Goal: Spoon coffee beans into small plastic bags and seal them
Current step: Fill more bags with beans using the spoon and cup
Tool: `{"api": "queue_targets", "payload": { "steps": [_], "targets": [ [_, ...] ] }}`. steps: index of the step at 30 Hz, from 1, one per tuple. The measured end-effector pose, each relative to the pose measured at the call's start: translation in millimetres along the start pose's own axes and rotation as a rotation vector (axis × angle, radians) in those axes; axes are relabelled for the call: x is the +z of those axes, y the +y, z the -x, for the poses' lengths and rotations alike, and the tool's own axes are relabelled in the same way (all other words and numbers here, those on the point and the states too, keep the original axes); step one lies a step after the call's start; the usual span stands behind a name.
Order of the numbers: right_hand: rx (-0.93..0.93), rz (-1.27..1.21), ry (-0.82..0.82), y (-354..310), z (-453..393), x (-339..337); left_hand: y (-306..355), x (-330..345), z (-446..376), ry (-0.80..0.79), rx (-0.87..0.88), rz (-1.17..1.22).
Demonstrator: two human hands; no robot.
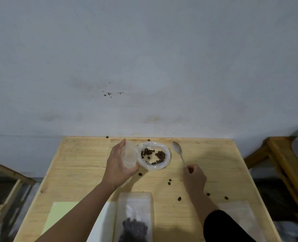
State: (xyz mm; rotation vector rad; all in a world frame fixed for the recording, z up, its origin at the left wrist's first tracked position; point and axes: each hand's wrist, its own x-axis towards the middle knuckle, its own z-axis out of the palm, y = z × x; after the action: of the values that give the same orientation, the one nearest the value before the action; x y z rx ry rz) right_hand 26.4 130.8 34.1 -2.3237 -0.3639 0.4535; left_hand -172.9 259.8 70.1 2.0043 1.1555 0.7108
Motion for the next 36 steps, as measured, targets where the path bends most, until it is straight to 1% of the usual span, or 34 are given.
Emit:
{"api": "queue_targets", "payload": {
  "steps": [2, 5, 10, 14, 17, 20, 22, 23, 25, 27, 31, 36],
  "targets": [
    [-0.05, -0.101, 0.044, -13.7, 4.2, -6.8, -2.1, 1.6, -1.1, -0.012, -0.001, -0.005],
    [-0.13, -0.18, 0.087, -34.3, 9.5, -15.4, -3.7, 7.3, -1.1, -0.04, -0.007, 0.0],
    [-0.282, -0.247, 0.092, -49.5, 14.1, -22.3, -8.1, 20.8, -2.7, -0.104, -0.052, 0.053],
    [-0.463, -0.199, 0.059, -50.0, 15.2, -20.0, -11.8, 28.4, -2.6, -0.139, -0.074, 0.074],
    [-0.63, -0.118, 0.094, -44.9, 13.9, -12.7, -12.3, 31.5, -3.3, -0.174, -0.082, 0.062],
    [-0.705, -0.058, 0.075, -37.6, 10.9, -2.0, -10.7, 33.0, -5.0, -0.194, -0.087, 0.046],
    [-0.647, -0.07, 0.045, -30.4, 7.6, 5.9, -10.5, 35.0, -6.2, -0.202, -0.091, 0.05],
    [-0.566, -0.109, 0.034, -26.9, 6.5, 8.9, -10.5, 36.2, -7.0, -0.208, -0.098, 0.051],
    [-0.34, -0.229, -0.008, -19.3, 4.0, 13.2, -9.3, 37.6, -8.2, -0.224, -0.118, 0.052],
    [-0.145, -0.373, -0.092, -14.6, 0.8, 15.7, -8.0, 39.2, -9.8, -0.241, -0.129, 0.054],
    [0.02, -0.566, -0.247, -16.0, -1.5, 24.9, -9.1, 44.4, -13.9, -0.253, -0.126, 0.034],
    [0.22, -0.775, -0.267, -20.8, -4.8, 27.2, -10.2, 46.2, -15.9, -0.234, -0.12, 0.02]
  ]
}}
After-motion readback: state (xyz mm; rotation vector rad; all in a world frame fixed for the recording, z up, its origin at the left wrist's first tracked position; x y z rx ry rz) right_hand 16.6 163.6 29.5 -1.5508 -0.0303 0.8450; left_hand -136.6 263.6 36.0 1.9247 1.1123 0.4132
